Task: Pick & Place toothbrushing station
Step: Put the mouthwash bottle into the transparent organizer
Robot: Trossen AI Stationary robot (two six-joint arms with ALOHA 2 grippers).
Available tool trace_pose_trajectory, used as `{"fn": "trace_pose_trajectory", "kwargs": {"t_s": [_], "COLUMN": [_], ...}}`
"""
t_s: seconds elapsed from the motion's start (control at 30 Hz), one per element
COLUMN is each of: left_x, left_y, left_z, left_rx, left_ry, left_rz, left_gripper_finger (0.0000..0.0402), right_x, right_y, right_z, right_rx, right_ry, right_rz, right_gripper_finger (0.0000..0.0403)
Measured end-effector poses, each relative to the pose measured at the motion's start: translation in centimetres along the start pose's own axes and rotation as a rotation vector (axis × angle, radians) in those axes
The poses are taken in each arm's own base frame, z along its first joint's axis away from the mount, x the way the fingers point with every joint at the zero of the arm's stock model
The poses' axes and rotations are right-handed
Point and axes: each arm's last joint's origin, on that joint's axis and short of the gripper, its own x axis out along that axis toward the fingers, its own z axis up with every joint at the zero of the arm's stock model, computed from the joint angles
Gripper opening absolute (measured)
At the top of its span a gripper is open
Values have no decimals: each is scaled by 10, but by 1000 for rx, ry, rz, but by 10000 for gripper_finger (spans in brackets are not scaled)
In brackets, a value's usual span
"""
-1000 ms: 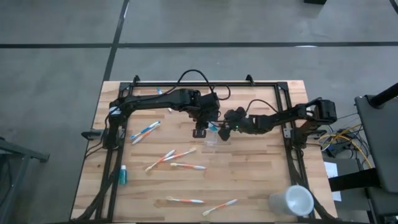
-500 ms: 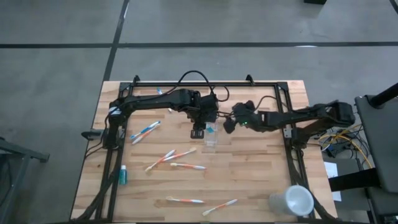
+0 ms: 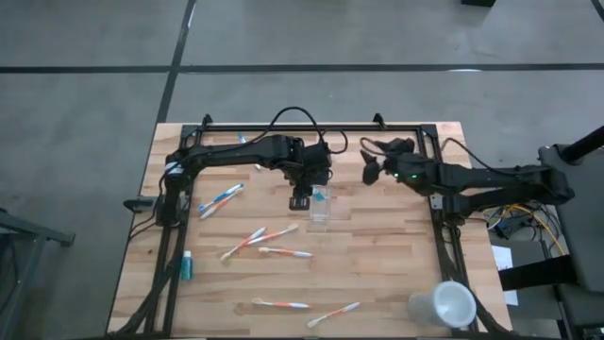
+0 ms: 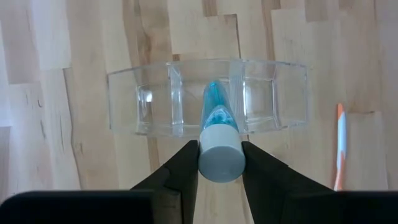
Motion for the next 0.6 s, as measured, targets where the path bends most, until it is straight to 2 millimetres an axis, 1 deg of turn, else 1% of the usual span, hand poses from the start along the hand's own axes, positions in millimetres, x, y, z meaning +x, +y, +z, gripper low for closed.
{"fn": "trace_pose_trajectory", "kwargs": {"t_s": [0.13, 0.27, 0.4, 0.6], "left_x": [0, 0, 0, 1], "left_y": [0, 0, 0, 1], "left_z": [0, 0, 1, 1], "left_rx": [-13, -14, -13, 2], "left_ry": [-1, -3, -6, -6], "left_rz": [0, 1, 1, 1], "left_gripper_finger": [108, 108, 108, 108], "right_x": [-13, -20, -19, -12], "right_y": [-5, -7, -7, -3], "right_z": [10, 15, 14, 6], "right_rx": [-20, -30, -33, -46], "right_ry": [-51, -72, -63, -34], "right_rz": [38, 62, 80, 75], "right_gripper_finger": [284, 289, 293, 293]}}
